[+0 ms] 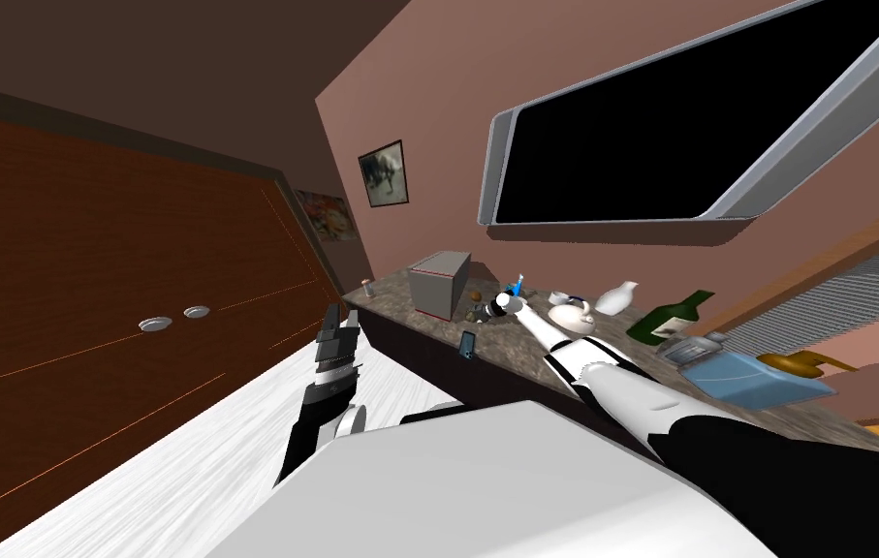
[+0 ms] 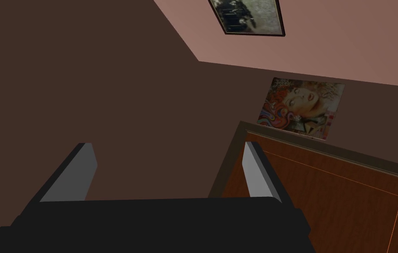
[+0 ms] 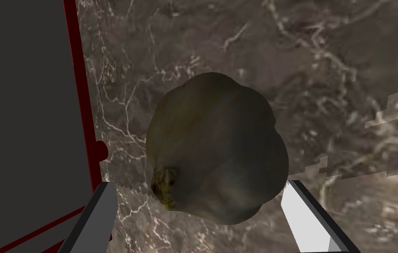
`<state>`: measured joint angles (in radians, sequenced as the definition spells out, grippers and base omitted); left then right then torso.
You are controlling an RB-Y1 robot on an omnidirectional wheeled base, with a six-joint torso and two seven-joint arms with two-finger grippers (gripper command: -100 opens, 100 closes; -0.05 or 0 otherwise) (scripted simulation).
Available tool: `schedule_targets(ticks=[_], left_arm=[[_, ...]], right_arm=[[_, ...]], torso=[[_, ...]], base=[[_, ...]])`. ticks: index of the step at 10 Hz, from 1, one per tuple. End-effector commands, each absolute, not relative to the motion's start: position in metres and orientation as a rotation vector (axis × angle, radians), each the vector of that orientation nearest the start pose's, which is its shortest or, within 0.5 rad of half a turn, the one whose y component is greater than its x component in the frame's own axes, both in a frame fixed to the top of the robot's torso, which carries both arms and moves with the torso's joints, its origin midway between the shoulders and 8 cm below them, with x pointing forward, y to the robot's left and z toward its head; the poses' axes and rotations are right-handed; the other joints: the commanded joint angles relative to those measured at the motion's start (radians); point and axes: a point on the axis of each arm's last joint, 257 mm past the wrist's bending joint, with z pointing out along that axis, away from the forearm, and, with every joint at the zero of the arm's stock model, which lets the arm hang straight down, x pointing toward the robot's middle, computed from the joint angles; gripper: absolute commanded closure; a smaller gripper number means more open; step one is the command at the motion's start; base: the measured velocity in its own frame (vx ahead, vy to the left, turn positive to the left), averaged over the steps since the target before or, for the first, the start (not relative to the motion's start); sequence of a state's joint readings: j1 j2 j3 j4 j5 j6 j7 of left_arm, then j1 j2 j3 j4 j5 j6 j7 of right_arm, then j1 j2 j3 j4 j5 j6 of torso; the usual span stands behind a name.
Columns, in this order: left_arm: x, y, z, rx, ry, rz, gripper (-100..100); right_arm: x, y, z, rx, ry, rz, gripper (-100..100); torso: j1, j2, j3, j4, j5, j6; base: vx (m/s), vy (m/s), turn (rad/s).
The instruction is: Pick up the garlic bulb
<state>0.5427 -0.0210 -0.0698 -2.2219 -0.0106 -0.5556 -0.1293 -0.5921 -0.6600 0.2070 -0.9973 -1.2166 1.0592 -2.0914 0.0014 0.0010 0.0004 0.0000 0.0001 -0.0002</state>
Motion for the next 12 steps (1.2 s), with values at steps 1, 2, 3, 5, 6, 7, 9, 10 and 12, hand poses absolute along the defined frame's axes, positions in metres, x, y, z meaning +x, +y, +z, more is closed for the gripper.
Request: schedule_targets(ticks=[1,2,3,5,6,7,9,10,12], left_arm=[[0.345,0.262,-0.005,-0.657,0.664,-1.222,0],[0.345,0.262,-0.005,-0.657,0.664,-1.222,0],[0.345,0.262,-0.005,-0.657,0.664,-1.222,0],[0.345,0.262,-0.005,-0.657,0.664,-1.222,0],[0.345,0.262,-0.005,-0.657,0.664,-1.222,0],[0.345,0.262,-0.005,-0.657,0.664,-1.222,0],[0.345,0.262,-0.005,-0.657,0.664,-1.222,0],[0.345,0.262,-0.005,-0.657,0.664,-1.222,0],[0.345,0.262,-0.005,-0.657,0.664,-1.222,0]], right_arm=[[0.553,-0.279,-0.309,-2.375,0.816,-0.457,-100],[0.553,-0.280,-0.309,-2.375,0.817,-0.459,100],[0.552,-0.280,-0.310,-2.377,0.818,-0.457,100],[0.553,-0.279,-0.309,-2.375,0.816,-0.459,100],[0.553,-0.280,-0.310,-2.376,0.817,-0.458,100],[0.553,-0.280,-0.310,-2.376,0.817,-0.458,0],[0.551,-0.266,-0.299,-2.385,0.777,-0.445,100],[0.549,-0.258,-0.294,-2.391,0.757,-0.437,100],[0.549,-0.263,-0.297,-2.389,0.768,-0.441,0]], torso=[[0.000,0.000,0.000,0.000,0.000,0.000],[-0.001,0.000,0.000,0.000,0.000,0.000],[0.000,-0.001,0.000,0.001,0.000,0.000],[-0.001,-0.001,0.000,0.000,0.000,0.001],[-0.001,-0.001,0.000,0.000,0.000,0.000],[-0.001,-0.001,0.000,0.000,0.000,0.000],[-0.002,0.000,0.001,0.001,0.000,0.002],[-0.003,0.000,0.001,0.001,0.000,0.002],[-0.002,0.000,0.000,0.001,0.000,0.001]], base=[[-0.009,0.004,0.020],[-0.003,0.000,-0.013],[0.001,0.001,0.011],[0.000,0.000,0.000],[0.000,0.000,0.000],[0.000,0.000,0.000],[0.014,-0.014,-0.195],[0.017,-0.017,-0.166],[0.003,-0.003,-0.015]])
